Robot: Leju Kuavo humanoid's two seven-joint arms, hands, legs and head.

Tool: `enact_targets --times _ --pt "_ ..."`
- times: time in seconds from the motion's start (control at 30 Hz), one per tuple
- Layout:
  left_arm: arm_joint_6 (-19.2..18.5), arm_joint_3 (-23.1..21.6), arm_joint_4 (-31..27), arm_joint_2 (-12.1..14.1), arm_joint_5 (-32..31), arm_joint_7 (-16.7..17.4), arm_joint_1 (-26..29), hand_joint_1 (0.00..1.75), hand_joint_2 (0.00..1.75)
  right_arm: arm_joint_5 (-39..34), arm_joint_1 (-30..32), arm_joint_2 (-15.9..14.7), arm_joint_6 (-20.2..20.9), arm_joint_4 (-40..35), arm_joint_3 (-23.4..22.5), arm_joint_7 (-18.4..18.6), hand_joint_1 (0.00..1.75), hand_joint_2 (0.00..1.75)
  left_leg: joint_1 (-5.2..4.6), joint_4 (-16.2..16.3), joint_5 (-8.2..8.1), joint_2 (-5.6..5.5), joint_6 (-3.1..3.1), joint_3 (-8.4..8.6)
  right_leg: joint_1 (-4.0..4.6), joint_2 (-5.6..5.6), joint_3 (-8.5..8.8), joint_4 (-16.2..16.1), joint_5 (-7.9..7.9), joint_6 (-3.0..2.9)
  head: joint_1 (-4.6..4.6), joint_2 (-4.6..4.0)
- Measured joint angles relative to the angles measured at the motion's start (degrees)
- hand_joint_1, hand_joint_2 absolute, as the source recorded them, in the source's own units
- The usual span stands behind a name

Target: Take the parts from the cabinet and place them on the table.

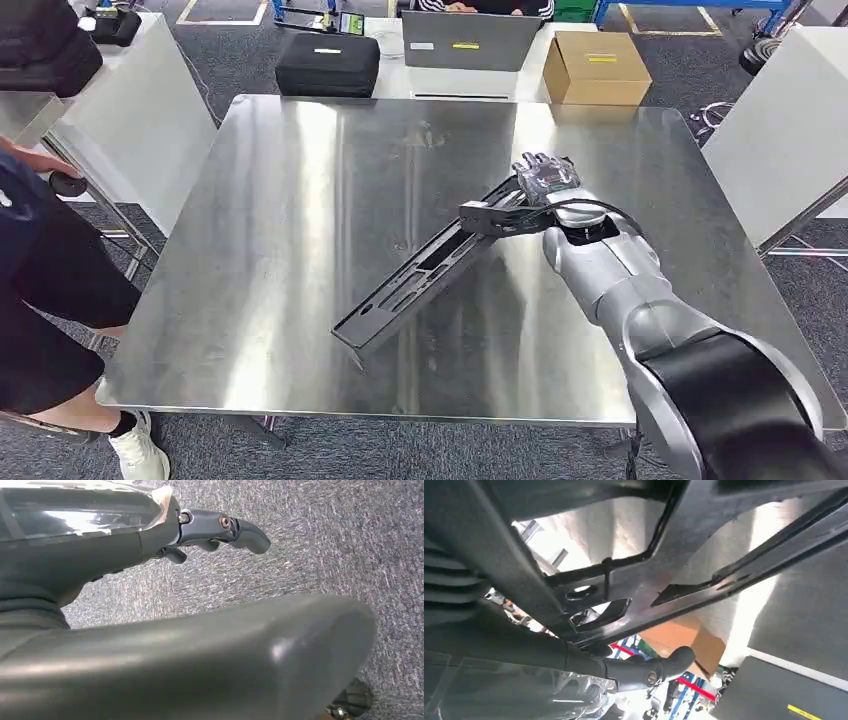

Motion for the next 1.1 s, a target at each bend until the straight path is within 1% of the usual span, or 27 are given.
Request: enact_targets --times 0.2,0.3,0.4,0.57,1.1 --pt "-0.02 0.00 0.00 -0.11 0.02 -0.09 0.00 0.00 0.00 -0.90 -0.26 0.07 -1.91 -0.17 -0.46 -0.57 0.00 0.00 0.00 0.00 0.00 -0.01 0.00 0.00 0.00 0.00 0.00 0.00 0.00 0.00 -0.02 0.00" --pt "-0.02 0.00 0.00 -0.18 0.02 -0.24 0.00 0.00 0.00 -0.61 -0.35 0.07 -2.17 -0.17 -0.46 -0.72 0.00 0.00 0.00 0.00 0.00 -0.01 0.00 0.00 0.00 0.00 0.00 0.00 0.00 0.00 0.00 0.00" --pt "-0.02 0.00 0.00 -0.24 0.00 -0.31 0.00 0.00 0.00 -0.79 -0.36 0.07 -3.48 -0.17 -0.50 -0.85 0.00 0.00 0.00 0.00 0.00 -0.01 0.00 0.00 0.00 0.00 0.00 0.00 0.00 0.00 0.00 0.00" --pt "-0.02 0.00 0.00 -0.31 -0.05 -0.33 0.00 0.00 0.00 0.11 -0.26 0.07 -2.06 -0.15 -0.46 -1.01 0.00 0.00 0.00 0.00 0.00 -0.01 0.00 0.00 0.00 0.00 0.00 0.00 0.00 0.00 0.00 0.00" --pt "-0.02 0.00 0.00 -0.33 -0.07 -0.33 0.00 0.00 0.00 0.26 -0.19 0.07 -2.21 -0.15 -0.44 -1.03 0.00 0.00 0.00 0.00 0.00 -0.01 0.00 0.00 0.00 0.00 0.00 0.00 0.00 0.00 0.00 0.00"
